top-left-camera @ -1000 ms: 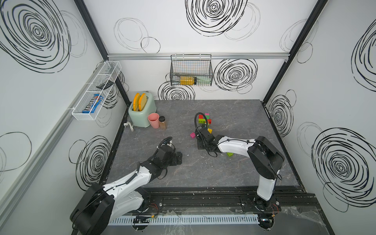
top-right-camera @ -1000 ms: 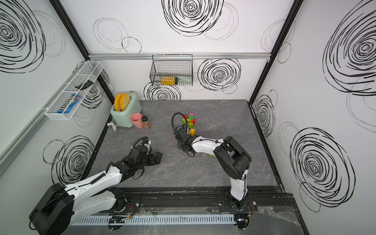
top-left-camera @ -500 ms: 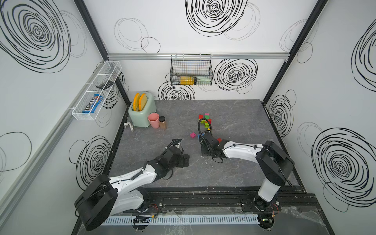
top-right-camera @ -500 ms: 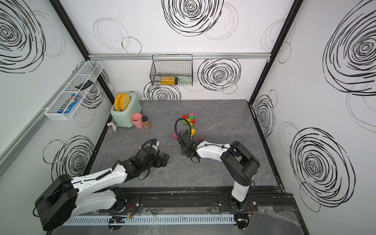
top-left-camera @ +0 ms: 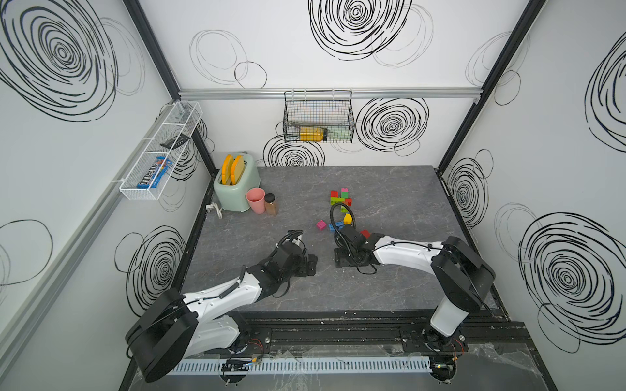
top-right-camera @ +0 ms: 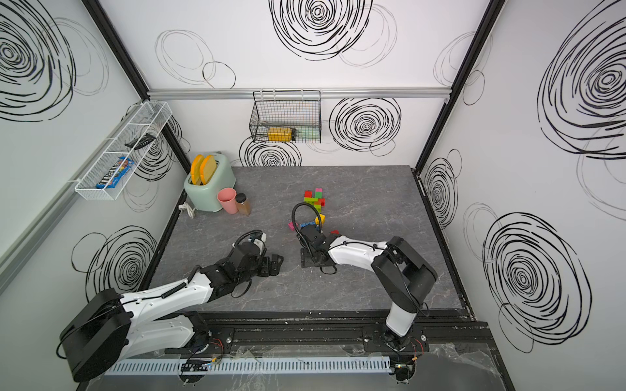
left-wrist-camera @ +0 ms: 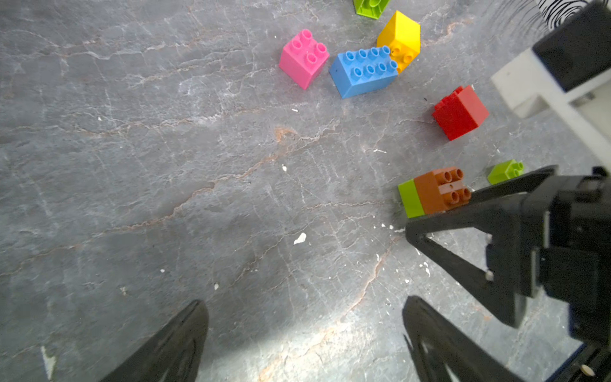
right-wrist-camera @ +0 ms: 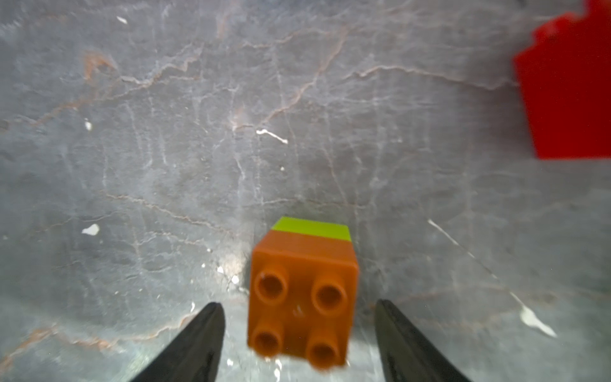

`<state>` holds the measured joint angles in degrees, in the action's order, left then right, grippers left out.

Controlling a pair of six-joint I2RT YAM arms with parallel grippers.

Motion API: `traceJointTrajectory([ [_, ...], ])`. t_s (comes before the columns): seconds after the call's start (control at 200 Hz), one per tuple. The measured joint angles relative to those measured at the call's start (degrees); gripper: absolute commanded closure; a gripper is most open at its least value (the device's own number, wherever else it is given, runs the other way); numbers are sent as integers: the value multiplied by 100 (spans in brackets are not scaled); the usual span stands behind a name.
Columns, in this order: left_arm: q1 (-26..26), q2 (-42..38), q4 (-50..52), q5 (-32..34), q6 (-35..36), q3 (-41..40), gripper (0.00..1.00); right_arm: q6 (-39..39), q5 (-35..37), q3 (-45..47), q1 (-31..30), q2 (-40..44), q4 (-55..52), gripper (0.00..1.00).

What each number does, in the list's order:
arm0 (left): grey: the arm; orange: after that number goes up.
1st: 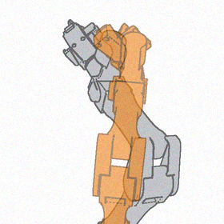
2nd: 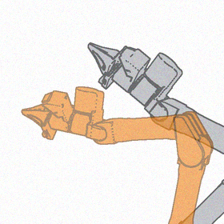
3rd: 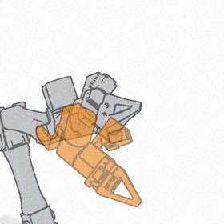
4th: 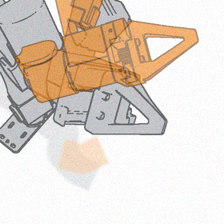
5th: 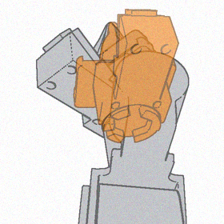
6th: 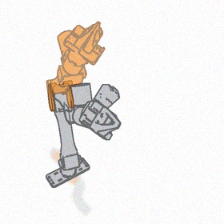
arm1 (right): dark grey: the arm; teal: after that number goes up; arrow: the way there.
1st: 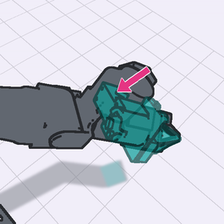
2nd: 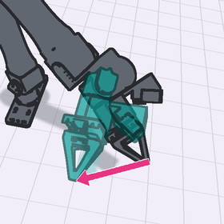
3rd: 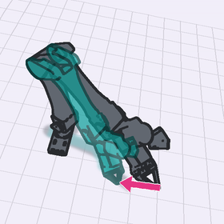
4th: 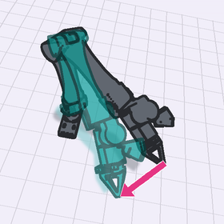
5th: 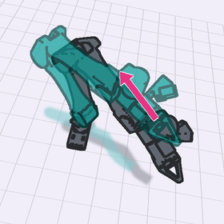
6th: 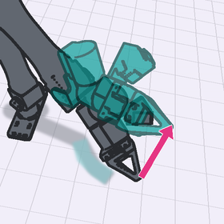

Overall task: Assemble the number 4 with lego
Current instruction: Assemble the lego brick with the lego brick.

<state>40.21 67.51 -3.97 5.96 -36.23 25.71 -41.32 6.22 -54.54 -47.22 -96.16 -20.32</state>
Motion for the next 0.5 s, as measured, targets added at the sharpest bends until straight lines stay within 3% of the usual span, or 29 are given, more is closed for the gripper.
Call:
traceJointTrajectory([
  [0.11,-13,0,-90,-24,0,0,4,131,-278,313,358,750,0,19],
  [0.235,13,70,-111,-39,2,15,4,549,-997,640,1217,1447,114,34],
  [0.335,31,170,-155,-81,2,50,4,881,-1539,671,1576,1421,177,44],
  [0.5,28,323,-280,-247,9,184,4,1156,-2114,568,1410,988,210,69],
])
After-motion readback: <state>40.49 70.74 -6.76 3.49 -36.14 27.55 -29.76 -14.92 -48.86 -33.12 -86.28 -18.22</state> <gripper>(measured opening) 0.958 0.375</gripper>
